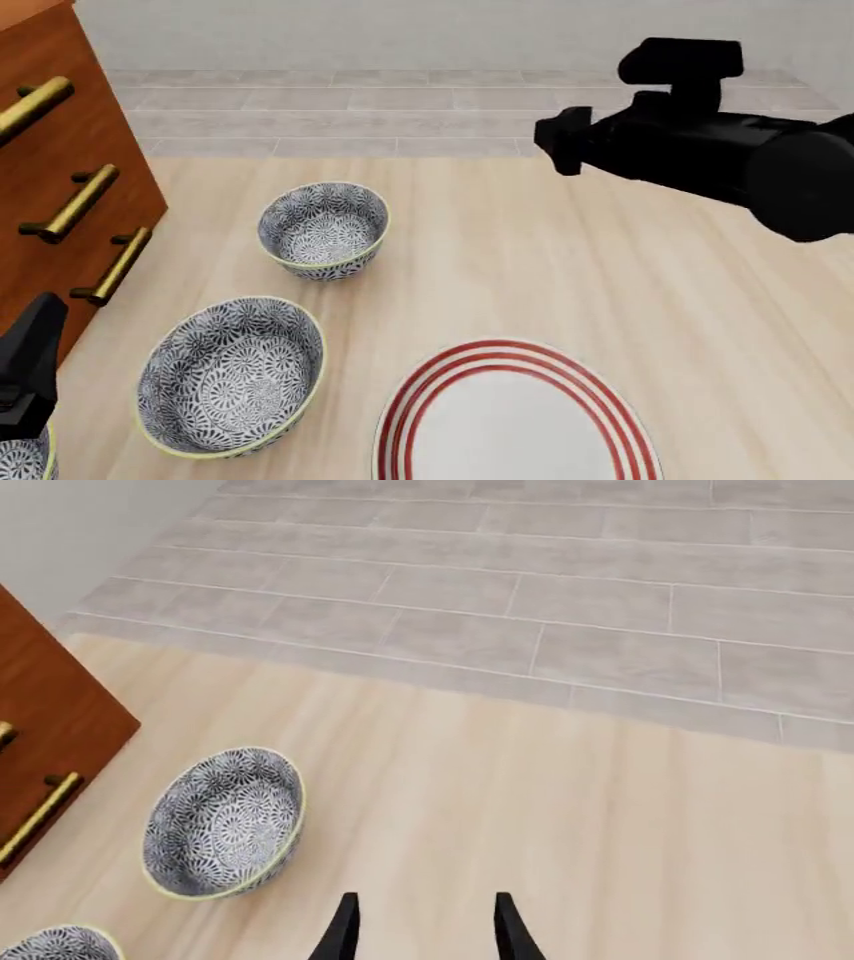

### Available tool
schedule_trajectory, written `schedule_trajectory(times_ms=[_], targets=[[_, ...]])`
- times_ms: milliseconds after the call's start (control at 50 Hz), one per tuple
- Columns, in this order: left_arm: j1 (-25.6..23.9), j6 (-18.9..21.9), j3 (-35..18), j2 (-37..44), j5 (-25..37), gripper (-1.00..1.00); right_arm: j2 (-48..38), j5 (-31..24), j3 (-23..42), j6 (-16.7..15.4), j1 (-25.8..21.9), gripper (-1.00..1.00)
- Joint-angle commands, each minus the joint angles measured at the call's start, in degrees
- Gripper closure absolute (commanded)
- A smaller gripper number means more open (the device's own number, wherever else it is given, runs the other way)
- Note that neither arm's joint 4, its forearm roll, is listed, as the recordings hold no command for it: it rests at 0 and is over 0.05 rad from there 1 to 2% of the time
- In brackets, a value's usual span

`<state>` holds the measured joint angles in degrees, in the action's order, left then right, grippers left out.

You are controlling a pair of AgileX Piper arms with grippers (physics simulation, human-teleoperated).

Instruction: Pick up the bowl and put it in the front on the plate.

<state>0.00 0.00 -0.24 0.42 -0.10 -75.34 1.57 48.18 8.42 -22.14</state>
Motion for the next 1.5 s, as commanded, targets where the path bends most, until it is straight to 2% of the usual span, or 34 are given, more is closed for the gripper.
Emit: schedule_trajectory(times_ms=[20,600,760,1120,1200,1340,1380,1400,1440,1460,1500], targets=[[0.0,0.0,0.0,0.0,0.0,-1.00,-6.4,-0.6,5.4,1.8,-3.5,-1.00],[0.0,0.0,0.0,0.0,0.0,-1.00,-19.2,-2.5,18.0,5.2,-9.2,-1.00],[0.0,0.0,0.0,0.0,0.0,-1.00,-21.3,-3.4,20.5,7.6,-11.5,-1.00],[0.0,0.0,0.0,0.0,0.0,-1.00,-26.8,-4.7,25.4,15.7,-14.9,-1.00],[0.0,0.0,0.0,0.0,0.0,-1.00,-27.9,-4.9,26.4,15.9,-15.1,-1.00],[0.0,0.0,0.0,0.0,0.0,-1.00,-29.7,-4.8,26.7,18.0,-14.5,-1.00],[0.0,0.0,0.0,0.0,0.0,-1.00,-30.7,-4.9,26.8,20.1,-14.5,-1.00],[0.0,0.0,0.0,0.0,0.0,-1.00,-30.8,-4.9,27.0,19.6,-14.5,-1.00],[0.0,0.0,0.0,0.0,0.0,-1.00,-32.0,-5.1,26.9,22.6,-14.8,-1.00],[0.0,0.0,0.0,0.0,0.0,-1.00,-31.8,-5.1,27.3,20.9,-14.6,-1.00],[0.0,0.0,0.0,0.0,0.0,-1.00,-32.3,-5.4,27.7,21.1,-14.3,-1.00]])
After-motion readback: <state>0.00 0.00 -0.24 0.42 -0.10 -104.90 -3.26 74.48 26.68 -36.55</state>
